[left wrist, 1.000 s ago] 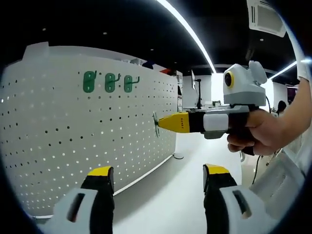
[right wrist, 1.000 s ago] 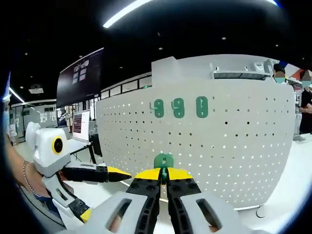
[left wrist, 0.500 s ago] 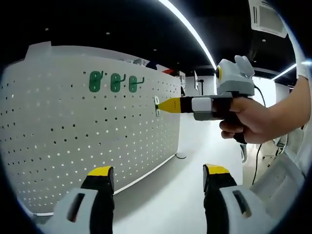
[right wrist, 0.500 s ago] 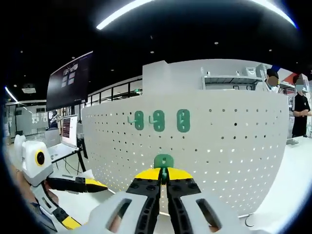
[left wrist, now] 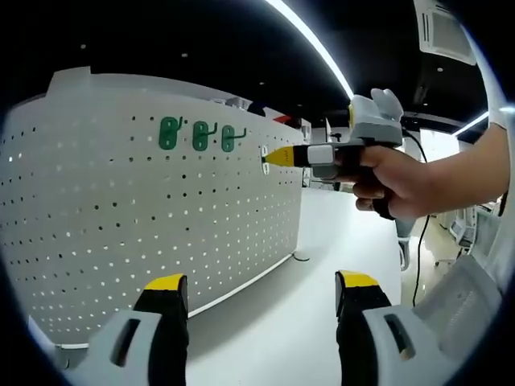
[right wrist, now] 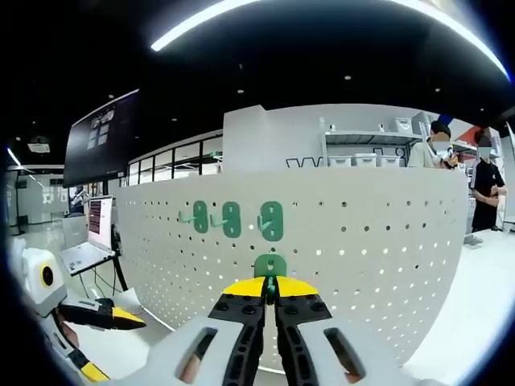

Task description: Insert the hook assembly into the mounting plate slot until the hook locks in place.

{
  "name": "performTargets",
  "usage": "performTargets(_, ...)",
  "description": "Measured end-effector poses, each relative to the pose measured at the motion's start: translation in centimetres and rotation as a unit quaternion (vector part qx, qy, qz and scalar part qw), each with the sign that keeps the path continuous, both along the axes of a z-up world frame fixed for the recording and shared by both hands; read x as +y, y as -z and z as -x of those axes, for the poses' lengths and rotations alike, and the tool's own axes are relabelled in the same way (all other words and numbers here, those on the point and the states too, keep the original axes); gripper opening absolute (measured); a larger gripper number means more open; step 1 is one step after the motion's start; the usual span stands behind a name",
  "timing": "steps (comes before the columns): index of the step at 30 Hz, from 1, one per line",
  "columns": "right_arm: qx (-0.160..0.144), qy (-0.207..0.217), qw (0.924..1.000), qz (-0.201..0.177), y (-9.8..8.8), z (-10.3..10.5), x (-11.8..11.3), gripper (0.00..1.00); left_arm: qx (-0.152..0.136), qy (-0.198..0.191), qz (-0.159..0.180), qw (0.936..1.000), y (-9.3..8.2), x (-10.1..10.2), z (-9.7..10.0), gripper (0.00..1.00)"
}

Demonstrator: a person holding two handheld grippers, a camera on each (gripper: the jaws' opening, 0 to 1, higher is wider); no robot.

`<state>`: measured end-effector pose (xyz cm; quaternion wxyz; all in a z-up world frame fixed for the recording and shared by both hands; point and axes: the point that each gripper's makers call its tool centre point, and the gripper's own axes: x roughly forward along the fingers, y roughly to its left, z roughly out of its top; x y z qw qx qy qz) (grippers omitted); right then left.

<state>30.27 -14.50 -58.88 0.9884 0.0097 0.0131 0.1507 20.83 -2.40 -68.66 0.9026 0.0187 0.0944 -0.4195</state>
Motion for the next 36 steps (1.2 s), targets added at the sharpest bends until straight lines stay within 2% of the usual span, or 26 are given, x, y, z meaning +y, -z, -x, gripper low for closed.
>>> performTargets(24,-0.034,0.043,0.9985,0.009,-2.4,-3.0,-3.4,0.01,0.005,-0.020,0.003,0.9998,0.2,1.6,0.4,0.76)
performTargets(36,-0.060,0.050,0.9966,0.026,-3.6,-4.4,-3.6,0.01,0.010,-0.031,0.001,0.9995,0.3,2.7,0.4,0.75)
